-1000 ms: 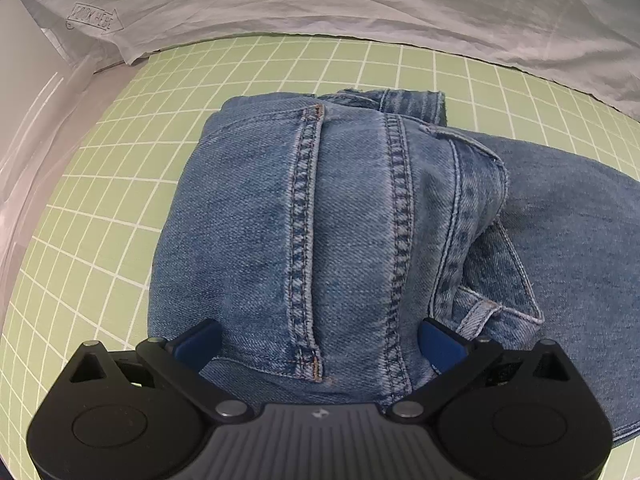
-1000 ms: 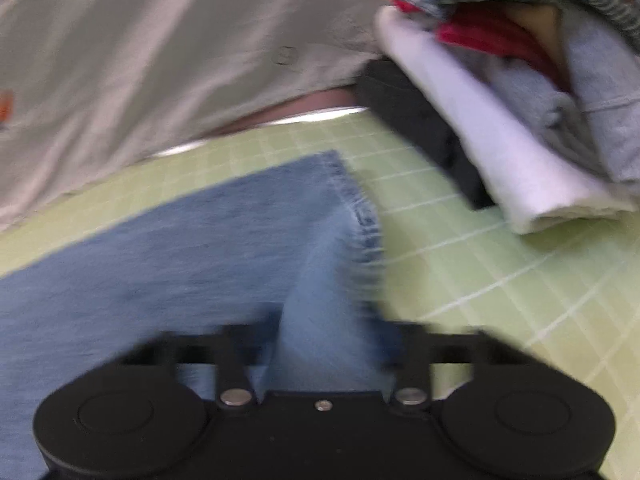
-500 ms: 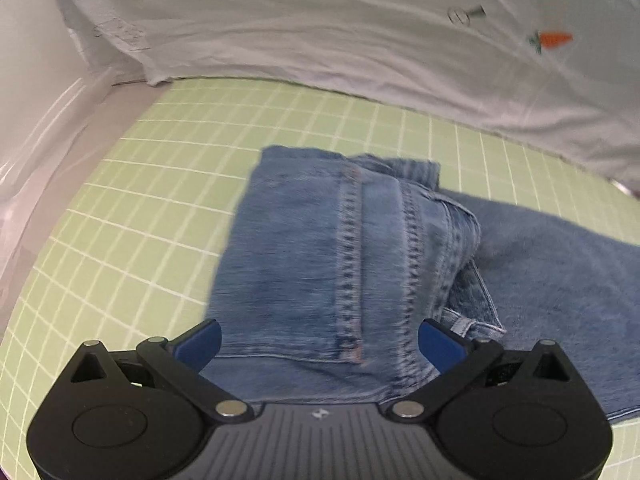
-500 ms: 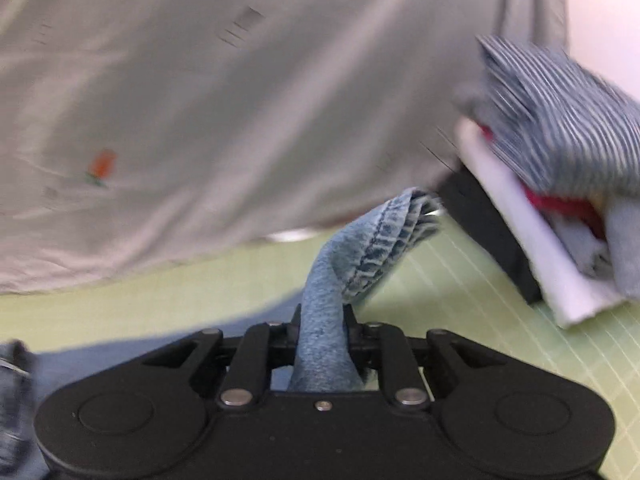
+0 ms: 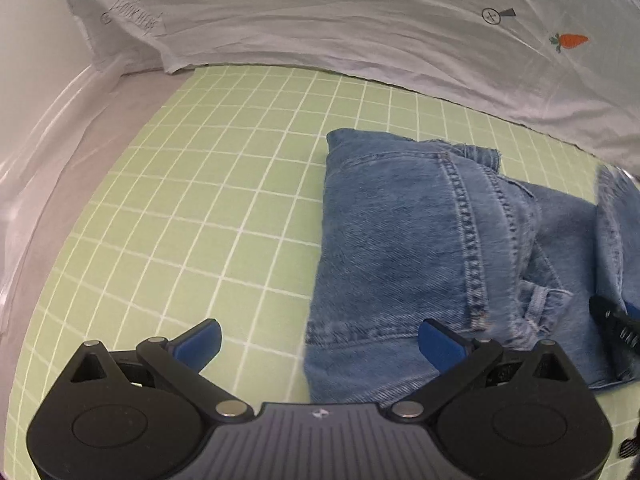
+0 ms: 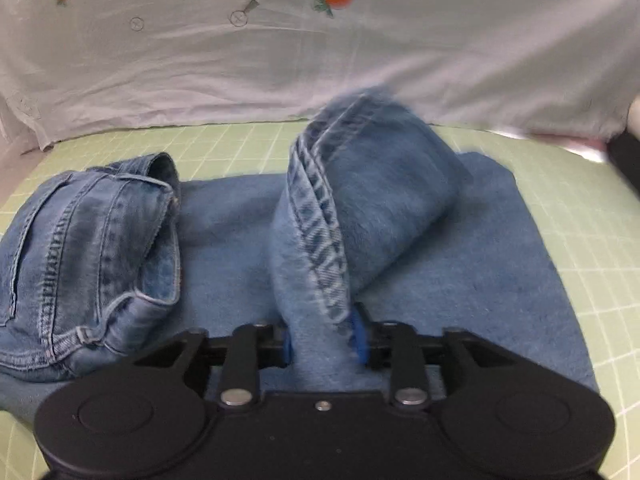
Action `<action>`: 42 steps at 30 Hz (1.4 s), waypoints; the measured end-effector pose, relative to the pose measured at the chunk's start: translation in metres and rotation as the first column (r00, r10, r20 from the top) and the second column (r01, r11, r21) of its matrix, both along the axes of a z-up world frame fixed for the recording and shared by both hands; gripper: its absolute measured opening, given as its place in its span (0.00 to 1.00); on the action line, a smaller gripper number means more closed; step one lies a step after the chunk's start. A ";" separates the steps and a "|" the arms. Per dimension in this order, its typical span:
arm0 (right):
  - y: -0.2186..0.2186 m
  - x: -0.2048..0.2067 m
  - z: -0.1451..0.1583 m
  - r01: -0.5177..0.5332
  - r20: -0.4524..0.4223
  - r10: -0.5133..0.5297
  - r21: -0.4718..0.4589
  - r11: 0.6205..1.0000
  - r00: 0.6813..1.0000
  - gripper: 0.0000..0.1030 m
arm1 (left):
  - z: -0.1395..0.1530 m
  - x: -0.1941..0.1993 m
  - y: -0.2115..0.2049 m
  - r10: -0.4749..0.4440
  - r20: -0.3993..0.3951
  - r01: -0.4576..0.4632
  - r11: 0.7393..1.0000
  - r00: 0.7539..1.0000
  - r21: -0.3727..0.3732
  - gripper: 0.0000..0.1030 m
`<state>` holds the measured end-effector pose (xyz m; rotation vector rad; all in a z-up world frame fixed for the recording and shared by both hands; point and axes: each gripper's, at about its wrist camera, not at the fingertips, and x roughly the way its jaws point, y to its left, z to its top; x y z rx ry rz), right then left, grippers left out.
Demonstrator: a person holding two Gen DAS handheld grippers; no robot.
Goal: Fold clothes
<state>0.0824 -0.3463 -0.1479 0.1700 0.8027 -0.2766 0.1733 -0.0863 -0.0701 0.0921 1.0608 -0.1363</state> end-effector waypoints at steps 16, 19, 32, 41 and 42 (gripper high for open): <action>-0.047 -0.002 0.035 0.283 0.007 -0.287 0.142 0.948 0.958 0.57 | -0.030 0.017 0.003 0.012 -0.076 -0.017 0.997 0.997 -0.077 1.00; -0.038 0.006 0.009 0.289 -0.102 -0.278 0.120 0.950 0.955 0.55 | -0.030 0.015 0.003 0.009 -0.078 -0.014 0.998 0.997 -0.068 1.00; -0.012 -0.001 0.018 0.206 -0.008 -0.228 0.464 0.861 0.974 0.56 | -0.030 0.006 0.003 -0.003 -0.079 0.000 0.999 0.997 -0.043 1.00; -0.047 -0.035 -0.035 0.303 -0.126 -0.428 0.876 0.375 0.895 0.38 | -0.031 0.006 0.002 0.001 -0.084 -0.005 0.999 0.996 -0.047 1.00; -0.044 -0.035 -0.041 0.300 -0.146 -0.410 0.890 0.342 0.900 0.38 | -0.031 0.006 0.003 0.002 -0.085 -0.006 0.999 0.996 -0.051 1.00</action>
